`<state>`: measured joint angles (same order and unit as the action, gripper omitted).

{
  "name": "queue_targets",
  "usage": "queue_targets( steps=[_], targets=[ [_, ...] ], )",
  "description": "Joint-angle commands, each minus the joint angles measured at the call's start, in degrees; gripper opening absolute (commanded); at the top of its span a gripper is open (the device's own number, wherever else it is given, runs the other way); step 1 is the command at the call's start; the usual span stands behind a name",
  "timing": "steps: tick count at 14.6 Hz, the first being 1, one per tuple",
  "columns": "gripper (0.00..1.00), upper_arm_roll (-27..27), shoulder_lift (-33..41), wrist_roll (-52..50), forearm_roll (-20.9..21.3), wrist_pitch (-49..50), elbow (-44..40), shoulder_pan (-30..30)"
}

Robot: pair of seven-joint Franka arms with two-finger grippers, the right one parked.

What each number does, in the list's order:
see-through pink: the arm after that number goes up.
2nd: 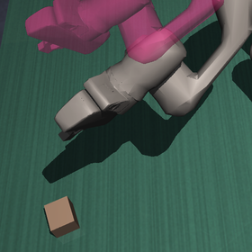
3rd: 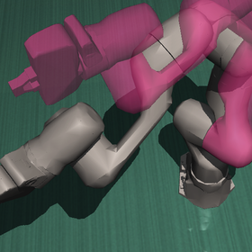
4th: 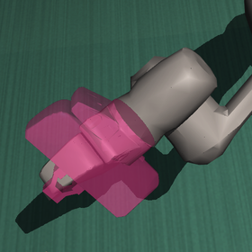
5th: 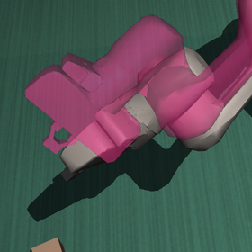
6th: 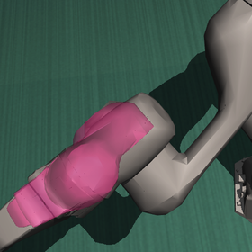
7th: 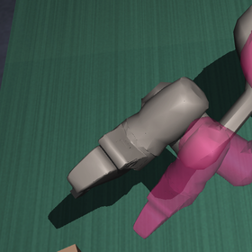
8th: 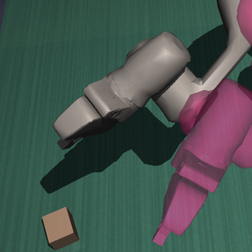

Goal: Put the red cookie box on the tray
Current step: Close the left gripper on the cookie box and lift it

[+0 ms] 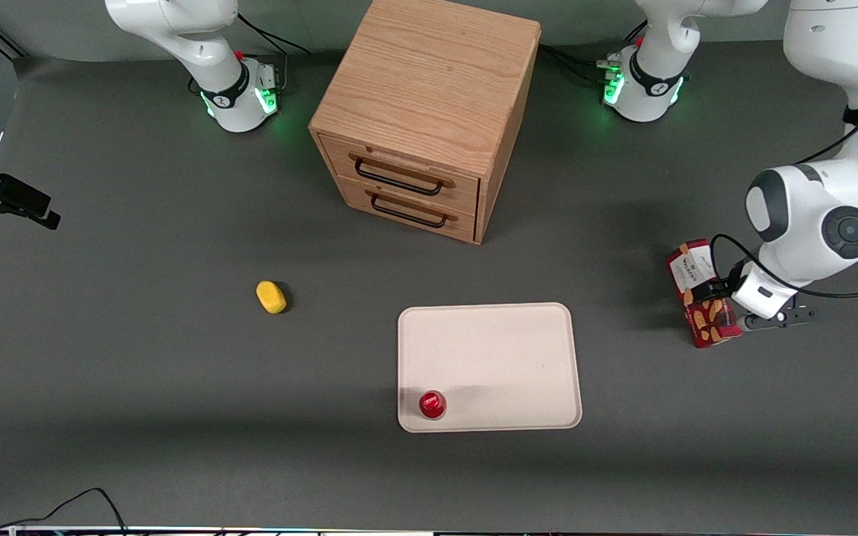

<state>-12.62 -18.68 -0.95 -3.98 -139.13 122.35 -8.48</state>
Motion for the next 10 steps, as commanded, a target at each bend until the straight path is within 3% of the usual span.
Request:
queue_targets(
  steps=[1,4,10],
  targets=[
    [0.64,-0.2,-0.1,0.9,-0.9,-0.5,-0.4,-0.7],
    [0.0,-0.1,0.0,0.9,-1.5,-0.5,0.2,-0.7],
    [0.0,-0.1,2.2,0.9,-2.1,2.2,0.4,-0.8]
  ],
)
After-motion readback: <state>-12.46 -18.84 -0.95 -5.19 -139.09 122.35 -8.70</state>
